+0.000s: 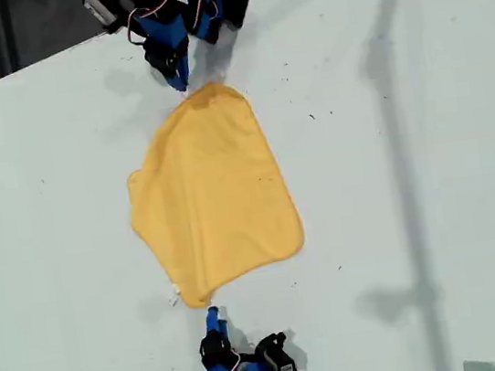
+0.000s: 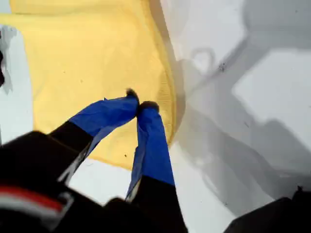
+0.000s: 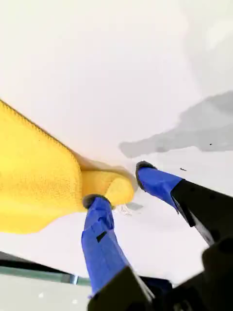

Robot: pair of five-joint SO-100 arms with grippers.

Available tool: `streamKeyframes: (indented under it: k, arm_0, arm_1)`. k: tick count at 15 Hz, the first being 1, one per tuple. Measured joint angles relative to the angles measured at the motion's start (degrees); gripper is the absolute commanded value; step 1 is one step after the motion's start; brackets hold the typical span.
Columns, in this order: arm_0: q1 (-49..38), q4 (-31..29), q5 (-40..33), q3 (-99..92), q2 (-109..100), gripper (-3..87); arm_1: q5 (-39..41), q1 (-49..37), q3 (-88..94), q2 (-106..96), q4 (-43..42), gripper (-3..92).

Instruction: Grasp corners of a square towel and fold twice.

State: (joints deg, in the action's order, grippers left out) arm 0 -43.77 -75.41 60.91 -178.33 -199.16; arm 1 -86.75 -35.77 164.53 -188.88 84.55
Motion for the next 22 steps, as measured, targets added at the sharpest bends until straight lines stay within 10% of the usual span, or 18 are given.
streamKeyframes:
  k: [7, 16, 22]
  arm_0:
    - [7.21, -0.79, 19.42, 0.97, -0.09, 5.7]
    - [8.0, 0.18, 20.3, -0.09, -0.09, 6.2]
    - [8.0, 0.18, 20.3, -0.09, -0.09, 5.9]
  arm_1:
    - [2.81, 6.33, 0.0, 0.0, 0.35, 12.3]
    - [17.31, 22.85, -8.7, 34.63, -18.28, 30.2]
    - [28.92, 16.7, -17.23, 55.63, -14.85, 29.4]
